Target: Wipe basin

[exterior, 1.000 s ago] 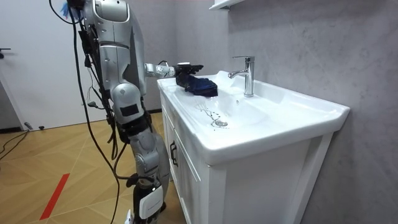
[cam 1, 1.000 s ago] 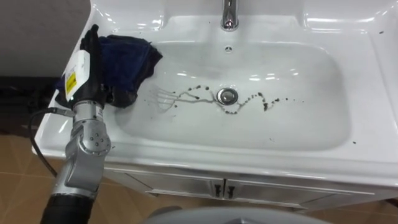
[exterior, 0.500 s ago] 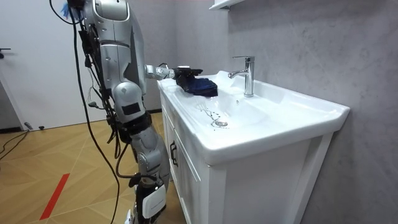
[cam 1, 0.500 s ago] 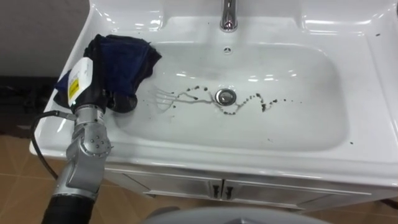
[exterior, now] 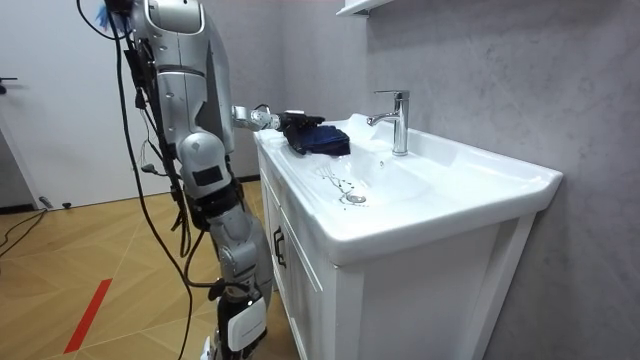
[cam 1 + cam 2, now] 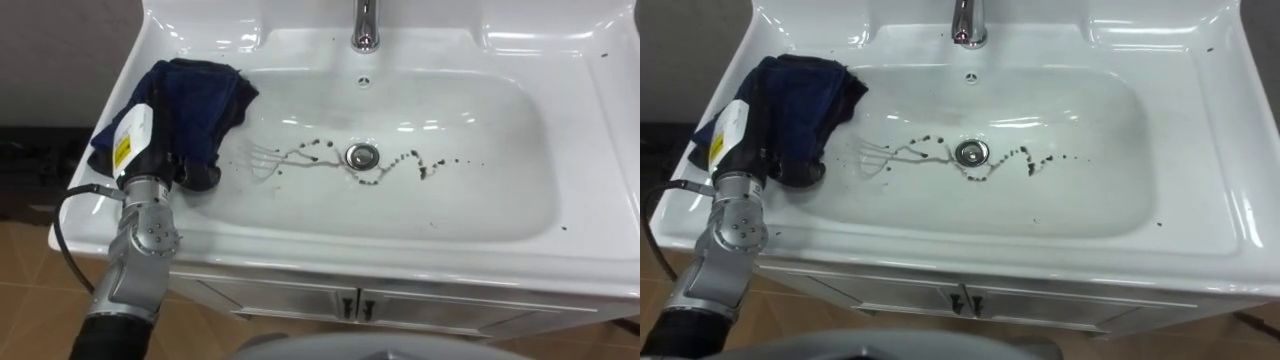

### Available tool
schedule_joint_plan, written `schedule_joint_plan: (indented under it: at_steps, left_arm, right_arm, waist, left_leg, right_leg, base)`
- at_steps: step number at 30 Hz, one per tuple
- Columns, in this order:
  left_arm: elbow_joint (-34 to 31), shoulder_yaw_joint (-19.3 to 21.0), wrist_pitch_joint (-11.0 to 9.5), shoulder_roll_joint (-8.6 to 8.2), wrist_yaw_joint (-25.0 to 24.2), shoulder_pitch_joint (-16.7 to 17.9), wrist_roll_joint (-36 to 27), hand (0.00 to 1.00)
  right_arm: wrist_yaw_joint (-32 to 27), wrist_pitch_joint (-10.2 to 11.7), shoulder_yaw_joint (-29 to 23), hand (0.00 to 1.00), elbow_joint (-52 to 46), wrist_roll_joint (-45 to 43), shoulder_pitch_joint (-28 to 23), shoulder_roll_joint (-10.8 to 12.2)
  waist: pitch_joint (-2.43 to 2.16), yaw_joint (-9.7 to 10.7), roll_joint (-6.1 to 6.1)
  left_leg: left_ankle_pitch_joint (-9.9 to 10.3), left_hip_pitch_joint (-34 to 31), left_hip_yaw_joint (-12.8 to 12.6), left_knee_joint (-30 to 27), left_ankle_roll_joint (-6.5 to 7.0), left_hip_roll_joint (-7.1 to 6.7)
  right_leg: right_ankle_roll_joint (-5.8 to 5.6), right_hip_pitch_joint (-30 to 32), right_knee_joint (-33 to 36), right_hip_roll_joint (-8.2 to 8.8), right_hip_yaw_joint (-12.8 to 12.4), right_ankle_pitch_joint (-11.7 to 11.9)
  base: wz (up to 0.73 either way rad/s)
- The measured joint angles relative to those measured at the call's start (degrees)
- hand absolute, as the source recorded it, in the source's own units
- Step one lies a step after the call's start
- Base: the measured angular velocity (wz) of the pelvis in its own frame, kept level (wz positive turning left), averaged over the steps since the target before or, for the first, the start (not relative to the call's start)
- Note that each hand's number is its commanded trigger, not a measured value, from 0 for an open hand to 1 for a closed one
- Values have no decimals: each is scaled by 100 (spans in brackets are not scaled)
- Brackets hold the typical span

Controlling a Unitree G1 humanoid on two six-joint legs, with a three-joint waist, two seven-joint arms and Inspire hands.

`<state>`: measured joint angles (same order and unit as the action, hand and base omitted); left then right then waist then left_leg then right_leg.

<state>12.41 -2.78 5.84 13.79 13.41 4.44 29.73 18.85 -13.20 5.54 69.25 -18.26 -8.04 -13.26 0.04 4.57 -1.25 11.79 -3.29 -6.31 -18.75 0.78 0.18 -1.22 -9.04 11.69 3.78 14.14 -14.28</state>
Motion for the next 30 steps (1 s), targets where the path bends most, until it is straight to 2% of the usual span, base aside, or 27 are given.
schedule_joint_plan:
  at_steps: [5,8,15,19,26,30]
  left_arm:
    - [0,0,0,2,9,-9,-1,0]
    - [1,0,0,2,14,-12,-16,0]
    - [1,4,8,16,14,-20,-26,0]
    - [43,21,13,18,15,-117,-25,0]
    - [784,64,41,20,148,-550,-11,0]
    - [877,77,44,18,186,-557,-26,0]
  right_arm:
    - [-22,-2,0,0,3,2,-6,0]
    - [-56,-2,-2,0,-1,1,-4,1]
    - [-46,-6,-1,0,-39,4,-42,2]
    - [-45,-6,-1,0,-19,24,-85,5]
    - [-53,-65,-10,0,-42,24,-94,1]
    - [-54,-116,-20,0,-48,19,-92,2]
  waist:
    - [8,7,-8]
    - [29,13,-40]
    - [25,40,-118]
    - [24,46,-122]
    - [16,-20,-168]
    - [13,-6,-168]
  left_leg:
    - [0,2,0,2,0,1]
    - [0,5,4,5,0,2]
    - [-6,4,6,37,-8,1]
    - [-11,3,-9,50,-15,5]
    - [-11,-2,-107,63,-16,27]
    - [-14,22,-136,71,-13,27]
  right_leg:
    - [0,5,0,1,-6,0]
    - [0,7,0,0,-21,0]
    - [0,24,-3,-2,-64,0]
    - [0,28,-4,-8,-62,0]
    - [16,79,0,-12,-129,9]
    - [17,77,2,-4,-138,10]
  base:
    - [0]
    - [0]
    - [0]
    - [0]
    - [-6]
    - [-3]
